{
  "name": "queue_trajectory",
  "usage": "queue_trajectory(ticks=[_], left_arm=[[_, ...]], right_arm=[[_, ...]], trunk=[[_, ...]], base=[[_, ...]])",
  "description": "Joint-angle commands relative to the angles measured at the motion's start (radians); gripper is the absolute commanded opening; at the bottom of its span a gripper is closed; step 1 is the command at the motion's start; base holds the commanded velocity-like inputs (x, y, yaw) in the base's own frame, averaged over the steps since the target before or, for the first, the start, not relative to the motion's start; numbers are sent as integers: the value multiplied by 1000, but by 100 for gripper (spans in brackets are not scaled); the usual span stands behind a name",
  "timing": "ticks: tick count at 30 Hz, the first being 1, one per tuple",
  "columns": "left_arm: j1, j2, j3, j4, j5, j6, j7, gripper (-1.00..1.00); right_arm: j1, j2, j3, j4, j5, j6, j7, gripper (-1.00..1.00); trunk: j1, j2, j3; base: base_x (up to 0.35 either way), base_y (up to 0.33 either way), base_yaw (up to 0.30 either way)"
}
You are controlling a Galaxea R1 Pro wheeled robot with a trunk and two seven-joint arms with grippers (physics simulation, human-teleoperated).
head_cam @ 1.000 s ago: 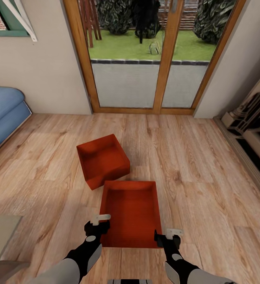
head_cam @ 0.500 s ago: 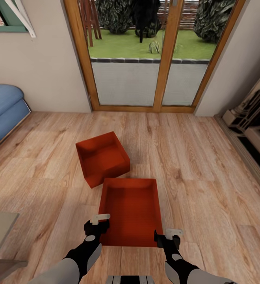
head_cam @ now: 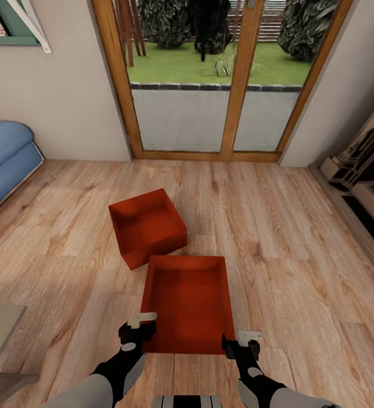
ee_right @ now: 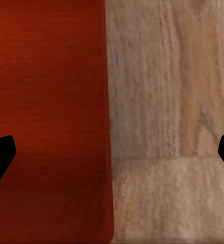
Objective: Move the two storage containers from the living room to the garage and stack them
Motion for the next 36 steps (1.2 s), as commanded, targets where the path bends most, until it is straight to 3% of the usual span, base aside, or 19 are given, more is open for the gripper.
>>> queue_trajectory(ticks=[1, 17, 36], left_arm=[[-1, 1, -7, 3, 4, -2, 6, 100], [0, 5, -1, 10, 4, 4, 6, 100], [0, 3, 0, 25, 5, 5, 5, 100]], right_arm=[[0, -1, 9, 2, -1, -2, -4, 100], [0, -1, 10, 5, 89, -6, -5, 100], [0, -1, 10, 5, 88, -6, -5, 100]], trunk=[[0, 0, -1], [0, 0, -1], [0, 0, -1]], base=[[0, 0, 0], [113, 0, 0], [27, 0, 0]])
